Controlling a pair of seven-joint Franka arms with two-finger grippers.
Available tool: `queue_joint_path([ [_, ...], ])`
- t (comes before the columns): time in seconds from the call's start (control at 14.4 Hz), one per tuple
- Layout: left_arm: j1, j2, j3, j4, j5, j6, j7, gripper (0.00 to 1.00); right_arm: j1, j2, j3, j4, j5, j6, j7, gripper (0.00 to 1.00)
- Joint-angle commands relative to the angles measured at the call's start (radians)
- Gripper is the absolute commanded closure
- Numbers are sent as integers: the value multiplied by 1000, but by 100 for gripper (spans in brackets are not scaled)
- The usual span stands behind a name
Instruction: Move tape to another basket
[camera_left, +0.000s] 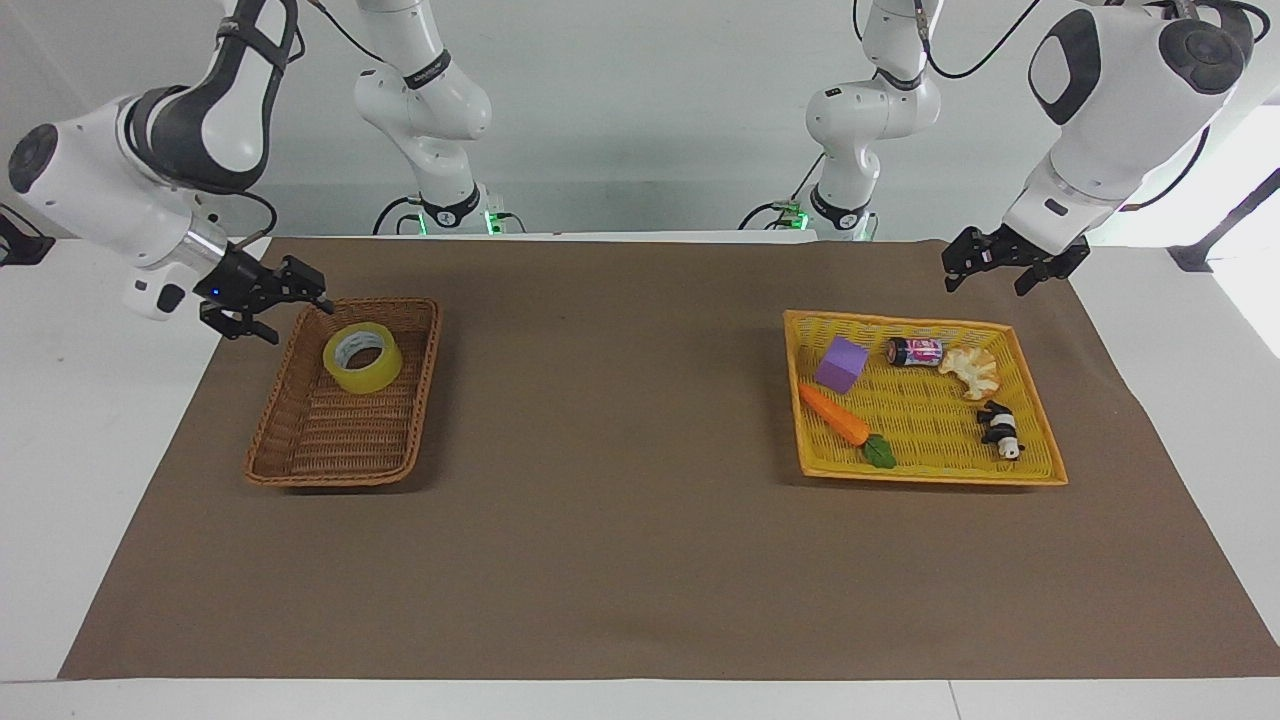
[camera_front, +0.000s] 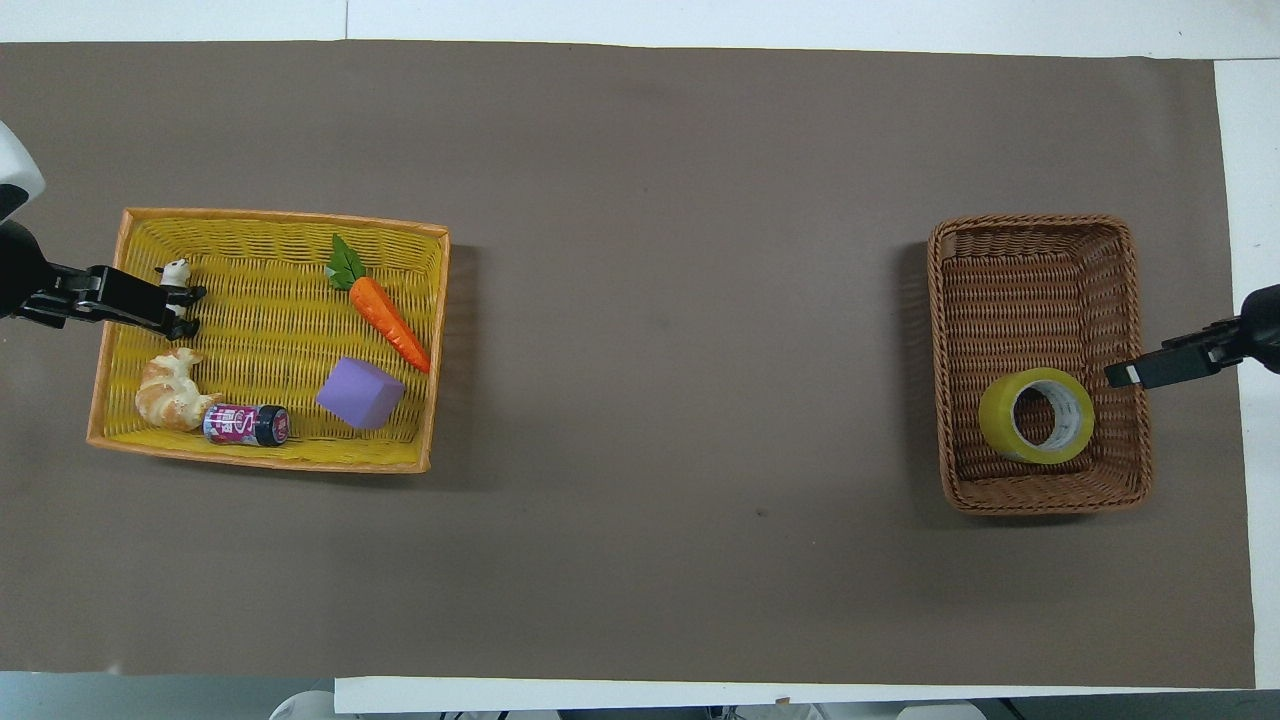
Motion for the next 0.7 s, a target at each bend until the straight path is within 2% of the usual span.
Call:
queue_joint_path([
  [0.0, -8, -7, 11, -18, 19, 14, 7, 1, 39, -58, 1, 43, -70, -69, 150, 0],
  [0.28, -25, -7, 13, -14, 19, 13, 2, 1, 52, -61, 4, 194, -173, -200, 303, 0],
  [0.49, -8, -9, 15, -16, 19, 19, 2, 1, 60, -17, 3, 305, -188, -272, 409, 0],
  [0.63, 7, -9, 18, -16, 19, 18, 2, 1, 63, 5, 6, 349, -245, -301, 442, 0],
])
